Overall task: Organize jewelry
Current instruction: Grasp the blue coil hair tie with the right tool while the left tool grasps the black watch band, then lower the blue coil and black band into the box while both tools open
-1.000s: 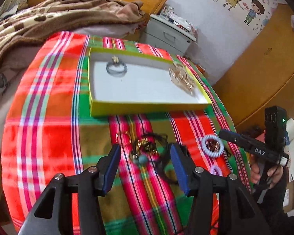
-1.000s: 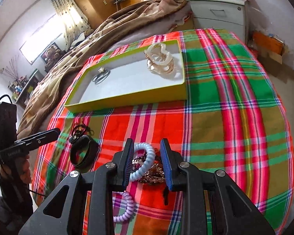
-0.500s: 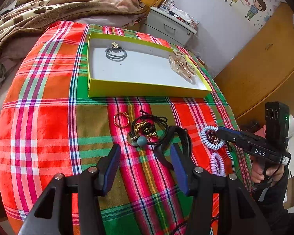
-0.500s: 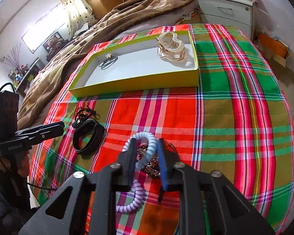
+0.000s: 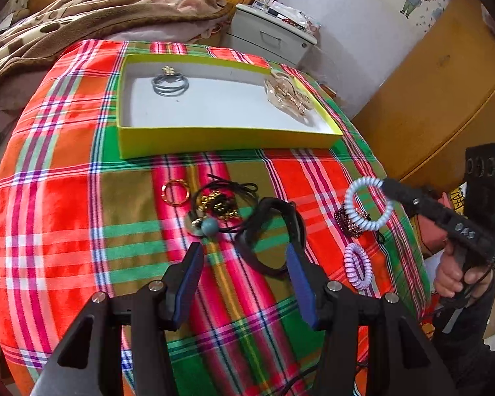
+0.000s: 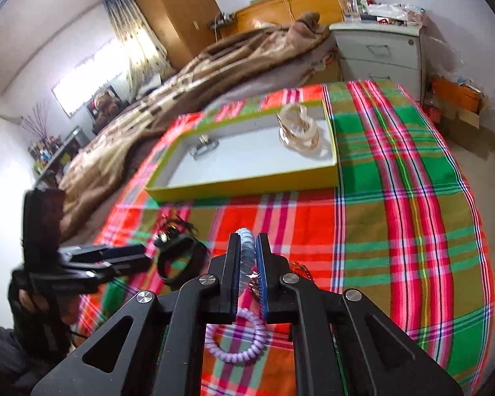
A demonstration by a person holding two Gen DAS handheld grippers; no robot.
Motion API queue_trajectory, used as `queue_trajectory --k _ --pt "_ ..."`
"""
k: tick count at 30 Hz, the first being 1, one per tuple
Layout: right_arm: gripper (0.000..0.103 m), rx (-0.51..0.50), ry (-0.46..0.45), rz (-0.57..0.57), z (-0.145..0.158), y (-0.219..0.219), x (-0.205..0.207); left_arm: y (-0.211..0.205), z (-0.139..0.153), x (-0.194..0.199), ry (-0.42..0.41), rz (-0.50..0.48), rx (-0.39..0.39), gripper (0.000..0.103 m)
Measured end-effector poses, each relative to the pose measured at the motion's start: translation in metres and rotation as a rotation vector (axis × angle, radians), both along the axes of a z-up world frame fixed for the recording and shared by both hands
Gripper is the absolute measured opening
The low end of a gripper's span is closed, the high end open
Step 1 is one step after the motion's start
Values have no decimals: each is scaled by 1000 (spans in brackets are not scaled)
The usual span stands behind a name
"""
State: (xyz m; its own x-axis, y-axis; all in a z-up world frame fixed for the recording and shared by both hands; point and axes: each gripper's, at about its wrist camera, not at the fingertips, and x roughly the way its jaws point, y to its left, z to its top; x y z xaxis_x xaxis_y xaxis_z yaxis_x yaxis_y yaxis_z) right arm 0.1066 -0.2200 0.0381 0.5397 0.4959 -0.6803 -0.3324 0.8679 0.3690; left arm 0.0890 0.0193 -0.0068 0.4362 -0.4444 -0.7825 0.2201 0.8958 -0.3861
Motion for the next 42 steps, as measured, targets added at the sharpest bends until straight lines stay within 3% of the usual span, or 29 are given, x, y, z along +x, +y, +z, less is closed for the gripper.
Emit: queue_trajectory --k 4,11,21,23,25,27,42 --pt "10 12 -25 -11 6 1 -4 -14 -4 0 -3 -12 88 53" --pt "10 22 -46 -19 8 -1 -9 -25 -7 -1 -2 -13 151 49" --pt "10 28 -67 -34 10 -5 -12 -58 -11 7 -86 -65 388 47" --pt "10 30 -68 -36 10 -5 -13 -58 -10 9 -87 -70 372 42" --pt "10 35 -66 -37 10 -6 -13 -56 -8 9 -86 -60 364 27" --pt "10 34 -65 -38 10 -5 -13 -54 -8 9 -82 -54 356 20" --pt "10 39 -65 -54 11 -1 -7 -38 6 -2 -87 -24 249 15"
